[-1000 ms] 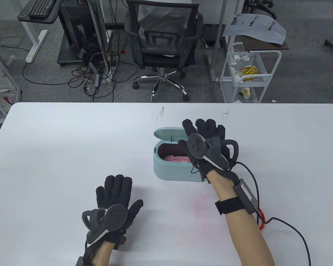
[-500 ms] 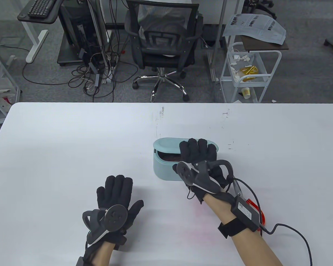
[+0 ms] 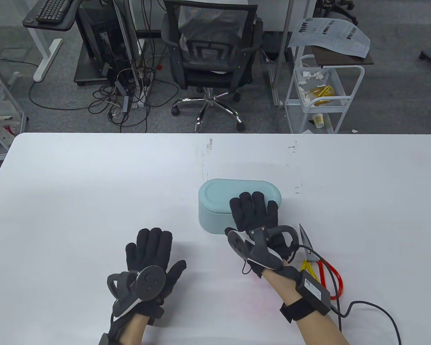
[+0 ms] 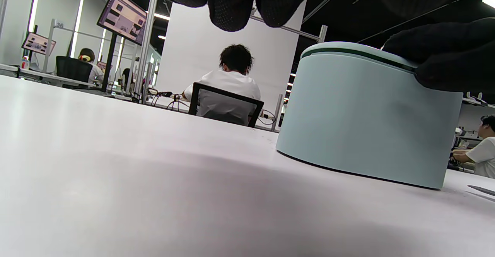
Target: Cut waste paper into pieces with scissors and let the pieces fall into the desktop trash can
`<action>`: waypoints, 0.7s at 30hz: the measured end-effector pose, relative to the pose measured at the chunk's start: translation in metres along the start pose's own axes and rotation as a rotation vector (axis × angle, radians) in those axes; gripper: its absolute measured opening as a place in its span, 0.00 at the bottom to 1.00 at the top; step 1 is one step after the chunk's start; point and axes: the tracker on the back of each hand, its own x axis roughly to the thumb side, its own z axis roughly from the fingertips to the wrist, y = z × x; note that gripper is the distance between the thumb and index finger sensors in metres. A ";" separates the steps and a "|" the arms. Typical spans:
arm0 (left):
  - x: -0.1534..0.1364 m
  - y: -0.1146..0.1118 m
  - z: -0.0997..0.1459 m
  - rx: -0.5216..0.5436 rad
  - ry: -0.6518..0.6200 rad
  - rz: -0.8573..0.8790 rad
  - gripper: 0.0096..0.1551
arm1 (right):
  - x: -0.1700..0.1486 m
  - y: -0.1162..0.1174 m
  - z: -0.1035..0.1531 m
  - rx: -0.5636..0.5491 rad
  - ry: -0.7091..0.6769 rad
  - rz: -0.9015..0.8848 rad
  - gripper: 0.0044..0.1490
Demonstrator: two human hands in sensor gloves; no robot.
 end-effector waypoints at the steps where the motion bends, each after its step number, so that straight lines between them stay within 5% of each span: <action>1: 0.000 0.000 0.000 0.000 -0.001 0.000 0.50 | 0.000 0.001 0.000 -0.010 0.000 0.005 0.53; 21: 0.001 0.001 0.002 0.016 -0.009 0.002 0.50 | 0.012 0.015 0.007 -0.075 0.010 0.084 0.56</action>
